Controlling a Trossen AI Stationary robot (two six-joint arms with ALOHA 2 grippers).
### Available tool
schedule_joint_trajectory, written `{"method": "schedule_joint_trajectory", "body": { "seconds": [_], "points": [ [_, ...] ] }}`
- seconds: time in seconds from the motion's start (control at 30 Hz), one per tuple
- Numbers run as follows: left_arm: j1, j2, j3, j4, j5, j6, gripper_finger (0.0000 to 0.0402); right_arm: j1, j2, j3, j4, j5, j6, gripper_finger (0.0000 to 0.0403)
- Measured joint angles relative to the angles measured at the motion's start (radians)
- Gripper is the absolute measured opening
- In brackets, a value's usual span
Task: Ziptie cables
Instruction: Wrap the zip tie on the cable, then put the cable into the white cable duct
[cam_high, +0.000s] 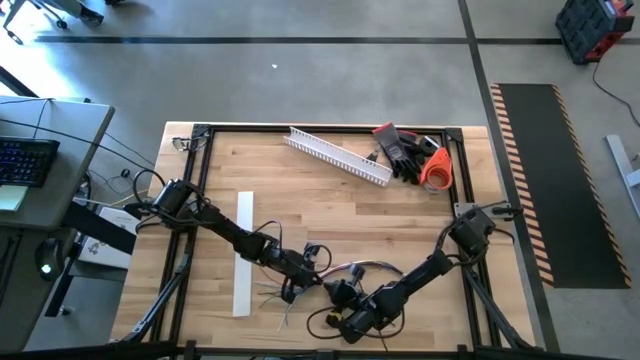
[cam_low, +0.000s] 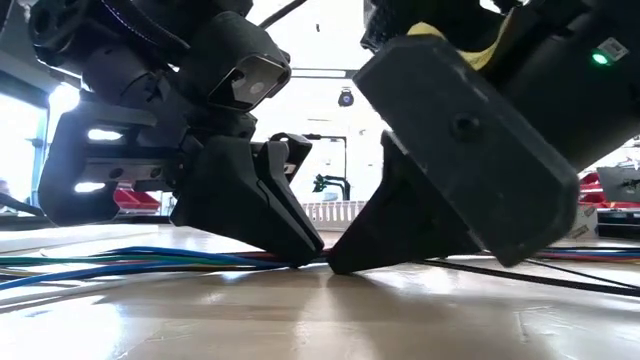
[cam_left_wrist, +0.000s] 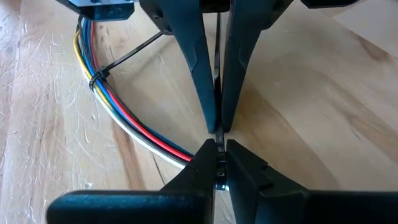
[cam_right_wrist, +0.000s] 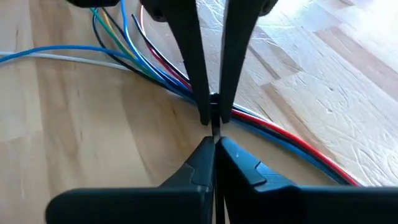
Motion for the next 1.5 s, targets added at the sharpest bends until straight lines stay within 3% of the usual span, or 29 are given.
{"method": "schedule_joint_trajectory", "body": {
  "seconds": [0.23, 0.5, 0.7, 0.83, 1.0, 1.13, 1.27, 1.5],
  "points": [
    [0.000, 0.000, 0.001, -0.023, -0.014, 0.008, 0.0006, 0.063, -0.001, 0.001, -0.098, 0.023, 0.134, 0.0001],
    [0.000, -0.014, -0.002, -0.008, -0.020, 0.010, 0.0008, 0.054, -0.002, 0.015, -0.120, 0.007, 0.113, 0.0001],
    [-0.007, -0.096, -0.005, -0.066, -0.050, 0.026, 0.0063, 0.043, -0.020, 0.090, -0.262, -0.104, 0.082, 0.0004],
    [-0.006, -0.191, -0.004, -0.137, -0.114, 0.018, 0.0107, 0.046, -0.054, 0.137, -0.378, -0.133, 0.057, 0.0040],
    [0.021, -0.302, -0.002, -0.236, -0.248, 0.027, 0.0142, 0.055, -0.082, 0.201, -0.548, -0.159, 0.043, 0.0117],
    [0.144, -0.342, -0.002, -0.297, -0.251, 0.026, 0.0159, 0.083, -0.095, 0.242, -0.624, -0.172, -0.033, 0.0178],
    [0.346, -0.344, 0.001, -0.306, -0.144, 0.066, 0.0163, 0.120, -0.106, 0.286, -0.743, -0.155, 0.003, 0.0219],
    [0.716, -0.320, 0.069, -0.301, 0.107, 0.180, 0.0163, 0.214, -0.135, 0.327, -0.967, 0.077, 0.282, 0.0232]
  ]
}}
